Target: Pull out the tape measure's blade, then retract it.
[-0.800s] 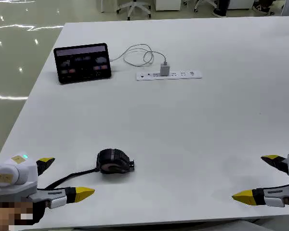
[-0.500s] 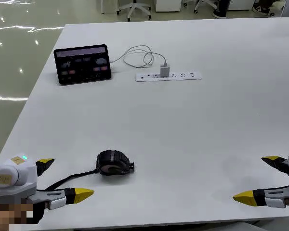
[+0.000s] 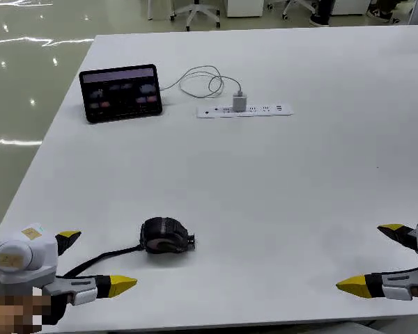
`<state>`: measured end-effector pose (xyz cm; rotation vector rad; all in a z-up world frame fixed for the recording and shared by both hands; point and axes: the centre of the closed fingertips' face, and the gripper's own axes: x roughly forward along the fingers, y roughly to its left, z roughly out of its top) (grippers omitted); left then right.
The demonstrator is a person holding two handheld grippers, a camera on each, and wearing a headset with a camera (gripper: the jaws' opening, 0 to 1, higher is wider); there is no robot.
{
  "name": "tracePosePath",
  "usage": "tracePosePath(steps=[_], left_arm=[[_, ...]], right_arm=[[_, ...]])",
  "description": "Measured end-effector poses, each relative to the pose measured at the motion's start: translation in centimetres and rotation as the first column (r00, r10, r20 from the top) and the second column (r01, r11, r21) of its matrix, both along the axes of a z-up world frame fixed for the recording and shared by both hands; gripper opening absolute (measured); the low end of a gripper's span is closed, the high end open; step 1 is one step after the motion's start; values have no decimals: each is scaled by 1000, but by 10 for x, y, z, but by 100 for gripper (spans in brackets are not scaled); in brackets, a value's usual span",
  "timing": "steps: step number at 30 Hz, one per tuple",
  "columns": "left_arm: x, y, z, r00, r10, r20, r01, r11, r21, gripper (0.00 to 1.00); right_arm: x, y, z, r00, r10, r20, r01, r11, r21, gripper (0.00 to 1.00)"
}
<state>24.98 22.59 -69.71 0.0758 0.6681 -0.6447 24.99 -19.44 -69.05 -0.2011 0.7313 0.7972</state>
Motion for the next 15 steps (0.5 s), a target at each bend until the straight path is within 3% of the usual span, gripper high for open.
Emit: tracePosePath(steps=[9,11,15], left_arm=[[7,-11,3,999,-49,9,49,999,-9,100],[9,-11,1,998,-55,0,55,998,9,100],[12,-13,2,996,-83,16,83,996,26,100]], right_arm=[[4,11,-2,1000,25,-4,-25,1000,4,100],[4,15,-1,999,37,7,-37,999,8,100],[6,21,1,998,50,28,-50,999,19,100]])
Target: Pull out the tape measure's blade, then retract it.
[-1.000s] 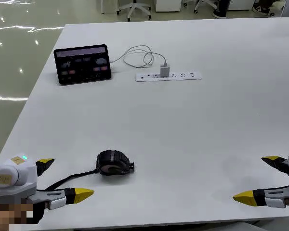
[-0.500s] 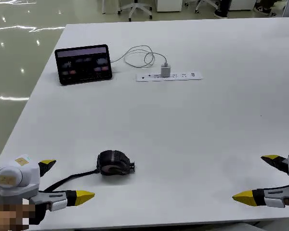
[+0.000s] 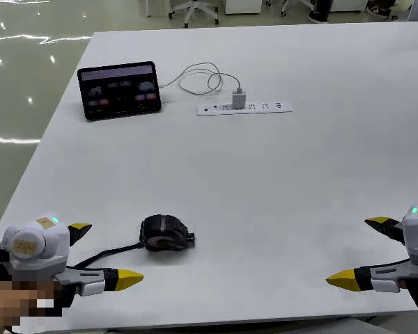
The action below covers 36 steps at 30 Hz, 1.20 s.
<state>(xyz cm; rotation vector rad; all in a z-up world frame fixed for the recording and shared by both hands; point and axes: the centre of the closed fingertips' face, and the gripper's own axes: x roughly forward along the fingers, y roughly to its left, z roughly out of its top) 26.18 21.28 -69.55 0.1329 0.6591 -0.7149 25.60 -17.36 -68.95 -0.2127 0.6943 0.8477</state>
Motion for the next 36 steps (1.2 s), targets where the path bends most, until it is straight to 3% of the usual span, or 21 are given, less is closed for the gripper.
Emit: tracePosePath(steps=[4,8,13,14,17,19,23,26,29,36], left_arm=[[4,0,-1,1000,-2,3,2,1000,0,100],[5,-3,-2,1000,-18,-12,17,1000,-7,100],[16,-6,4,999,-33,15,33,999,-3,100],[19,-7,6,998,-47,34,47,999,0,100],[20,-9,6,999,-52,3,52,999,9,100],[22,-13,12,996,-76,36,75,997,16,100],[26,-14,11,995,-94,22,93,995,26,100],[27,-15,6,995,-103,-18,103,994,38,100],[30,-18,6,992,-130,-4,130,990,62,100],[37,-31,9,977,-212,-12,212,973,95,100]], right_arm=[[0,4,-1,1000,23,1,-23,1000,8,100],[2,6,-1,1000,29,0,-29,1000,6,100],[6,10,0,1000,28,6,-29,1000,8,100],[7,11,0,1000,31,6,-31,1000,7,100],[8,15,0,999,37,4,-37,999,7,100],[9,18,1,999,44,9,-44,999,5,100],[14,22,1,999,49,15,-49,999,10,100],[17,25,2,998,53,14,-53,999,13,100],[22,29,2,998,65,19,-65,998,14,100],[30,41,2,996,90,19,-90,996,11,100]])
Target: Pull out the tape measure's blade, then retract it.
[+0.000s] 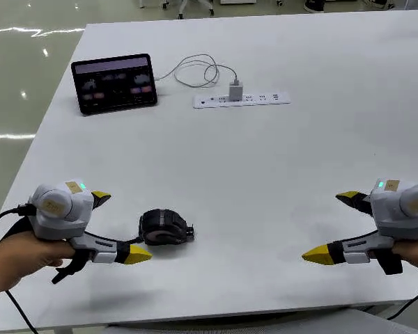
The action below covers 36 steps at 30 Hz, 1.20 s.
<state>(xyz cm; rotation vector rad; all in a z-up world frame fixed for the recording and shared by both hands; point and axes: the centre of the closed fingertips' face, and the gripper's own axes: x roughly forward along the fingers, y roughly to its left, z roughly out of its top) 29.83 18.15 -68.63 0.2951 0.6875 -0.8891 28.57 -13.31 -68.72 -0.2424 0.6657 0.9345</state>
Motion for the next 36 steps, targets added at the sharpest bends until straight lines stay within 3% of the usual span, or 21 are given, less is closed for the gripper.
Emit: tracePosePath(steps=[10,14,16,18,20,22,27,30,33,36], left_arm=[[7,-16,2,992,-127,12,126,989,73,99],[6,-18,-8,984,-176,-11,176,976,124,98],[3,-16,-17,972,-232,-34,235,954,189,97],[2,-15,-26,956,-291,-44,292,921,259,96],[0,-19,-32,943,-326,-73,333,905,266,93],[2,-25,-32,938,-341,-67,347,901,262,92],[7,-35,-33,914,-399,-78,404,870,282,87],[11,-37,-35,898,-435,-68,432,842,322,76],[6,-43,-35,885,-456,-95,461,830,314,73],[6,-45,-35,876,-473,-93,476,818,323,73]], right_arm=[[7,11,-2,999,40,-9,-40,999,-8,100],[10,16,-4,998,66,3,-66,998,-4,100],[10,20,-5,997,76,14,-76,997,-4,100],[11,24,-5,995,94,29,-94,996,2,100],[12,26,-6,994,103,37,-104,995,5,100],[13,30,-7,994,108,35,-108,994,7,100],[12,38,-7,988,149,40,-150,989,20,100],[13,42,-6,984,167,66,-168,986,21,100],[15,45,-11,982,179,52,-180,984,9,100],[14,48,-14,980,191,47,-192,981,5,100]])
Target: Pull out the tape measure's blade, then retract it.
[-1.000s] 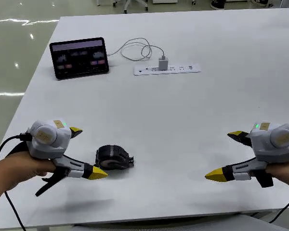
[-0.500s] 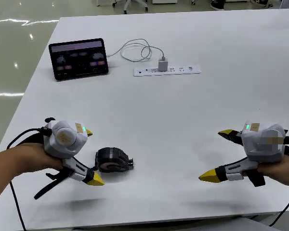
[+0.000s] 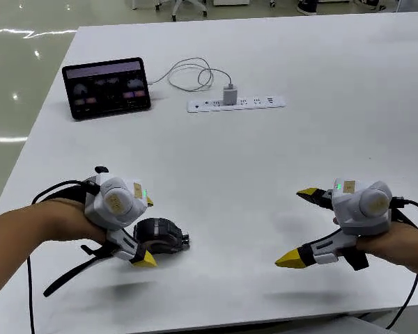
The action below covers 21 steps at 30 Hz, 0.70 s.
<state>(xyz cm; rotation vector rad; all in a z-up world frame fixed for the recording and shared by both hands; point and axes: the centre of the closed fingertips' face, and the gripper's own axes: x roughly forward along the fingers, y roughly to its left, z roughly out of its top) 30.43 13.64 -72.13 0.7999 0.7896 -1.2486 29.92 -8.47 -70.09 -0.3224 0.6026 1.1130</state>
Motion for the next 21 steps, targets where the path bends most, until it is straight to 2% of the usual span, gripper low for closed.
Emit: tracePosePath(steps=[3,5,9,11,16,21], left_arm=[[-2,-3,1,1000,3,-19,-3,1000,6,66],[-2,-4,1,1000,10,-23,-10,1000,13,55],[-5,-7,-1,999,3,-44,-2,1000,11,53],[-4,-7,-2,999,-2,-40,2,1000,16,52],[-6,-11,-3,998,-11,-54,12,1000,19,37],[-4,-12,-2,998,-15,-57,16,1000,21,33]], right_arm=[[-2,5,-4,1000,15,-9,-15,1000,-4,100],[-3,9,-7,1000,22,-16,-22,1000,-16,100],[-5,25,-6,999,42,-34,-42,999,2,100],[-6,31,-4,998,55,-38,-54,998,12,100],[-8,49,-1,994,108,-30,-108,994,10,99],[-6,67,4,989,145,-24,-145,989,16,97]])
